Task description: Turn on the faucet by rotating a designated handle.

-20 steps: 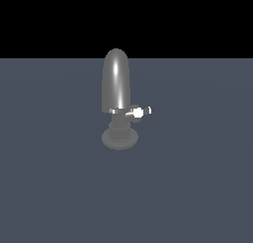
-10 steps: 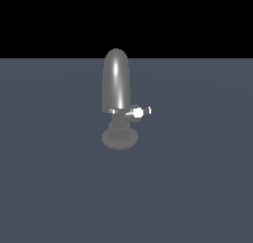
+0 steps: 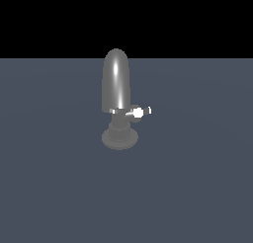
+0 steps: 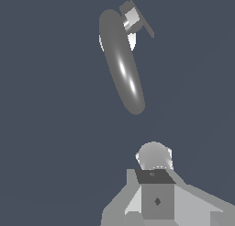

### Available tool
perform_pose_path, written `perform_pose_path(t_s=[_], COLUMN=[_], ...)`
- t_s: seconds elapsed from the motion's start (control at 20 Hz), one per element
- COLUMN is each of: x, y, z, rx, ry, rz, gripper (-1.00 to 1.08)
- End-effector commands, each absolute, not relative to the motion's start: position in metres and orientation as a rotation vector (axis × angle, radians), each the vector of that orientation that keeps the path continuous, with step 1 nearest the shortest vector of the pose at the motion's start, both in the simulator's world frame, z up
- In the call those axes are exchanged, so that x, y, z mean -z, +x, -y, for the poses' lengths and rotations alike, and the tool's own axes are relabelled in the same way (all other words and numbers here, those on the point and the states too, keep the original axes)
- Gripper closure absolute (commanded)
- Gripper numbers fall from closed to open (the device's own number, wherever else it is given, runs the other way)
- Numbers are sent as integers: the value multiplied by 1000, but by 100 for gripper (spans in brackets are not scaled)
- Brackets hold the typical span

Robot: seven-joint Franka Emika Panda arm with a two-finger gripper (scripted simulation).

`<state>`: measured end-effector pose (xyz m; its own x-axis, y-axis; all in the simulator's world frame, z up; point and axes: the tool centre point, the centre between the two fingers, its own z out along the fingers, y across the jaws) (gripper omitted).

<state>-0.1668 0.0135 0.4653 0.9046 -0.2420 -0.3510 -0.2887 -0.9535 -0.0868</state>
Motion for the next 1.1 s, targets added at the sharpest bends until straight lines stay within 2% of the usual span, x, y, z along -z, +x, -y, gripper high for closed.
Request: perform_pose_path(t_s=[0.0,1.05], x=[-461,-399], y=[-154,-56], z=[-14,2], rx=[-577,-1092], ry=[-2895,-2470], rz=[-466,-913], gripper=[108,108])
